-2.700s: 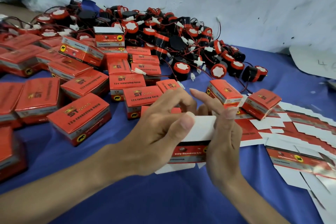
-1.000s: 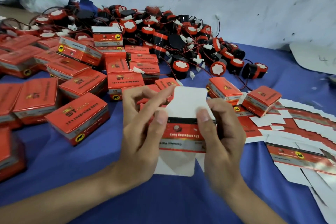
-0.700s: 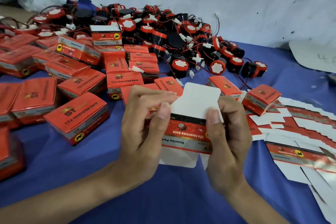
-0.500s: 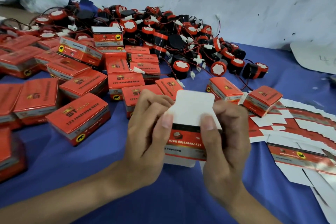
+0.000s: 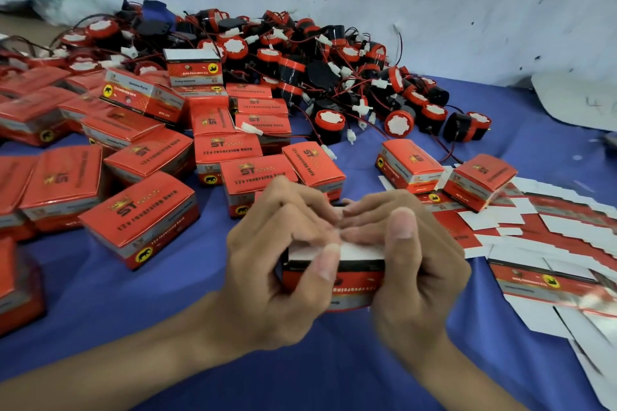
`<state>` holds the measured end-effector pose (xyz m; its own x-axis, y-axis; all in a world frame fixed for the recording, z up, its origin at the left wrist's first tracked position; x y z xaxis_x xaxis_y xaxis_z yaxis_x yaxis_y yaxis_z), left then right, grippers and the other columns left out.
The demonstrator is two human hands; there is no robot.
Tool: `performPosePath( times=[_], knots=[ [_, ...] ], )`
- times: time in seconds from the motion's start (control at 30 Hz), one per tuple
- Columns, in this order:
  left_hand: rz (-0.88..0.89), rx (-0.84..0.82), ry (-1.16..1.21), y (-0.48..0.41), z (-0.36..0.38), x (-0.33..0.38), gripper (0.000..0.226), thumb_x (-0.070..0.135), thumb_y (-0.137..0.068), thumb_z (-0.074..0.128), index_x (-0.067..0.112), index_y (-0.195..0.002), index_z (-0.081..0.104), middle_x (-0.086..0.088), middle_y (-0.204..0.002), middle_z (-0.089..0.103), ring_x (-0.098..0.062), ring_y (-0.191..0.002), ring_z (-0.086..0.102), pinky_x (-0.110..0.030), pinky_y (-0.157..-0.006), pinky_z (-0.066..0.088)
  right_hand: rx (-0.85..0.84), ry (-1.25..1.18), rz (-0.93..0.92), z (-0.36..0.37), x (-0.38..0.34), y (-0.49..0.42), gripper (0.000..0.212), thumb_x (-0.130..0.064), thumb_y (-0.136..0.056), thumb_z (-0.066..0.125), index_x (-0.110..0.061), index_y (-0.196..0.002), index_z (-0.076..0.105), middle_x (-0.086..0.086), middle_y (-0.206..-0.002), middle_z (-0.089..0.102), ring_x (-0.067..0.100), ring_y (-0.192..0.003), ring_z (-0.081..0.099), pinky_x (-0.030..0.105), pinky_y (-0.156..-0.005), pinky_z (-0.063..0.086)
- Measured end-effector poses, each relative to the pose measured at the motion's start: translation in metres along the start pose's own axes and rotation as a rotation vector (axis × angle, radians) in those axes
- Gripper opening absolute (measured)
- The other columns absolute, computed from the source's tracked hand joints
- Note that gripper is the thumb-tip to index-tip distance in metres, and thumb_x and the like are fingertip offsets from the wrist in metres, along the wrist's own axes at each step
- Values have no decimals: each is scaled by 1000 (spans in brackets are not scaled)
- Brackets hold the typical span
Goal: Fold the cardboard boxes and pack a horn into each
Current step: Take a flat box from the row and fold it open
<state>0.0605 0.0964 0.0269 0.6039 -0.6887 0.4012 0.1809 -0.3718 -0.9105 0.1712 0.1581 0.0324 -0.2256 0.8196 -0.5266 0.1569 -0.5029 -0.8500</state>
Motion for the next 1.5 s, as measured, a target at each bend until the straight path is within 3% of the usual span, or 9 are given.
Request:
performPosePath(
  times=[0.13,0.3,0.43,0.57,0.7,0.87,0.97,1.33,1.5],
  knots=[
    [67,-37,-13,2,1,2,23,27,-93,50,9,-79,50,-3,-78,52,-18,-79,58,-26,-73,47,-2,0,13,1,1,0,60,-28,-103,36,-2,-55,62,8,-58,61,26,-56,57,39,-57,46],
    [153,-74,-76,3,2,1,17,23,-92,54,9,-82,53,-3,-83,50,-18,-80,57,-25,-75,48,-16,-13,-17,-3,4,-4,55,-30,-103,37,-4,-63,65,-1,-69,64,20,-70,61,36,-79,51],
    [266,-29,-268,-12,-6,-2,14,20,-89,57,7,-85,52,-8,-92,49,-19,-90,56,-24,-84,45,98,160,70,-9,6,-10,24,-37,-99,41,-20,-86,52,-6,-88,53,13,-86,53,26,-82,41],
    [285,83,-376,-28,-17,-2,16,19,-86,62,8,-88,52,-8,-97,42,-16,-101,50,-28,-95,43,-56,-321,558,0,12,-5,41,-59,-84,56,-22,-70,66,-5,-72,65,9,-72,61,22,-71,48],
    [324,-4,-331,-21,-7,0,18,21,-85,64,7,-90,54,-7,-102,43,-18,-111,50,-30,-98,42,-208,-812,752,17,4,-2,39,-47,-77,72,-17,-102,71,2,-103,69,12,-94,64,24,-79,52],
    [294,-76,-361,-15,1,-3,22,22,-84,64,6,-98,59,-13,-122,41,-26,-128,43,-35,-103,40,-291,-927,881,11,6,-4,39,-39,-70,78,-25,-106,72,-4,-106,71,9,-96,67,23,-76,55],
    [246,-120,-380,-13,5,-8,26,25,-87,62,6,-105,60,-20,-131,40,-33,-132,40,-40,-105,38,-295,-952,965,10,14,-5,51,-37,-68,80,-17,-113,68,5,-113,68,18,-105,64,29,-87,54],
    [203,-166,-486,-13,7,-7,52,33,-90,59,-6,-124,51,-23,-139,34,-33,-135,37,-41,-108,37,-240,-879,899,10,15,-8,56,-53,-67,77,-21,-112,68,7,-113,68,21,-104,65,34,-90,53],
    [148,-71,-332,-17,-1,-9,37,41,-88,58,10,-100,42,-8,-123,35,-24,-124,39,-26,-99,41,-260,-836,872,9,13,-6,54,-50,-51,87,-24,-96,72,3,-93,71,17,-81,69,30,-66,57]
  ],
)
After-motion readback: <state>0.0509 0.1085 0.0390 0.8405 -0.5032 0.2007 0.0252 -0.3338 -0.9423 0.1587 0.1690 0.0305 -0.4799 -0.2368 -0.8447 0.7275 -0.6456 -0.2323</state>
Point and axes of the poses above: each hand's wrist, its own y-axis away from the middle knuckle, its own z-axis out of the palm, x = y × z, the point moved 3 cm from there along -y, towards the middle knuckle
